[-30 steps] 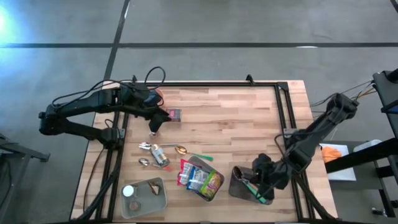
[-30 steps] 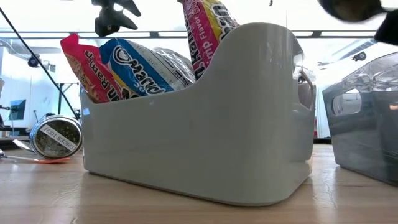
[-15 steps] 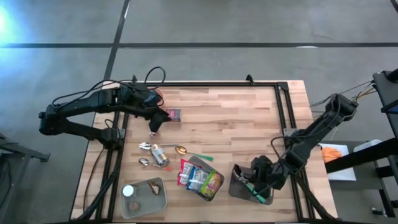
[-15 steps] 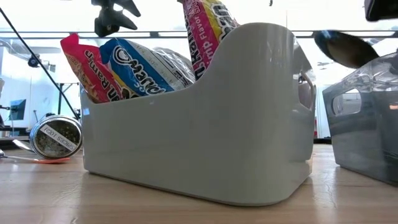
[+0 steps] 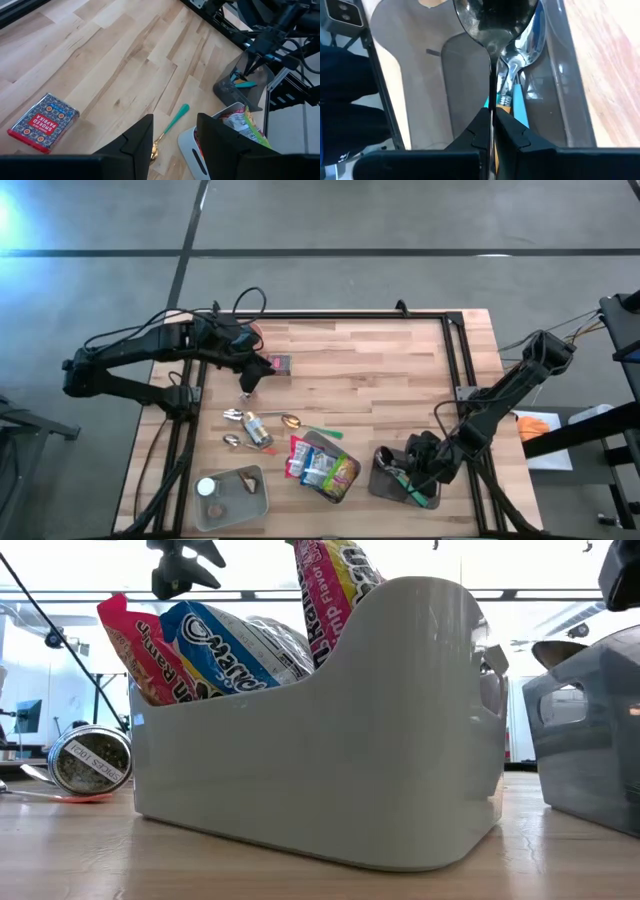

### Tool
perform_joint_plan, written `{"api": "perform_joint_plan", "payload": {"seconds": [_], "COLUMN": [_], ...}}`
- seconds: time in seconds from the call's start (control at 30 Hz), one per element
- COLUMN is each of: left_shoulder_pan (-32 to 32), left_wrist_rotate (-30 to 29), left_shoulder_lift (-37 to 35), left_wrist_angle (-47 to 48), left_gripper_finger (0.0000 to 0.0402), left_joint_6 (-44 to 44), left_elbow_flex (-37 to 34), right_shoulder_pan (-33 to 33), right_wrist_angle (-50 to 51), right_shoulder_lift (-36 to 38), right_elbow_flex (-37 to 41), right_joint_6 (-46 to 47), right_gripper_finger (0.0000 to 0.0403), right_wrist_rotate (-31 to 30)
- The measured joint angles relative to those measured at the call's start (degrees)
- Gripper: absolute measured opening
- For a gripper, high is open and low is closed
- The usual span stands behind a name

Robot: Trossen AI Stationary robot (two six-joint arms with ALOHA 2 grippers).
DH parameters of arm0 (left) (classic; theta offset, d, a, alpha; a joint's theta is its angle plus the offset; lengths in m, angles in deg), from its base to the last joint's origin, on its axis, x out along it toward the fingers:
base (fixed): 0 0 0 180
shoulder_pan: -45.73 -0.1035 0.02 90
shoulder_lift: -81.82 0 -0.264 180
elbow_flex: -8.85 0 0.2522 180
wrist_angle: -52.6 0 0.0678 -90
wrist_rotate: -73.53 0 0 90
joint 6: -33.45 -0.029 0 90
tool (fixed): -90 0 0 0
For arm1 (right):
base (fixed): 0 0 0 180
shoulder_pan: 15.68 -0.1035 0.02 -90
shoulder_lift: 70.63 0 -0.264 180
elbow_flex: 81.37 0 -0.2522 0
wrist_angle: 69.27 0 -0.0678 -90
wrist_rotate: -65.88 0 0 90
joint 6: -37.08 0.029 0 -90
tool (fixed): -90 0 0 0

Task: Pick & Place Food Item
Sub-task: Put the black spoon into the black bin

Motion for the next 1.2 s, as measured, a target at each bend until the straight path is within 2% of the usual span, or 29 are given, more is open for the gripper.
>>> {"api": "perform_joint_plan", "payload": {"seconds": [0.93, 1.2], "left_shoulder_pan": [0.0, 0.0], "left_wrist_rotate": [0.02, 0.02], "left_shoulder_lift": [0.0, 0.0], "left_wrist_angle": [-0.04, -0.05], "left_gripper_finger": [0.0155, 0.0155], "left_joint_6": [0.15, 0.15], "left_elbow_flex": [-0.04, -0.04], "right_shoulder_pan": [0.15, 1.07], "right_wrist_angle": [-3.51, -3.33], "right_shoulder_lift": [0.09, 0.09], "right_elbow_flex": [3.72, 3.95], "right_joint_6": [4.66, 5.59], "right_gripper_finger": [0.0008, 0.0008], "right_wrist_rotate": [-0.16, 1.52]}}
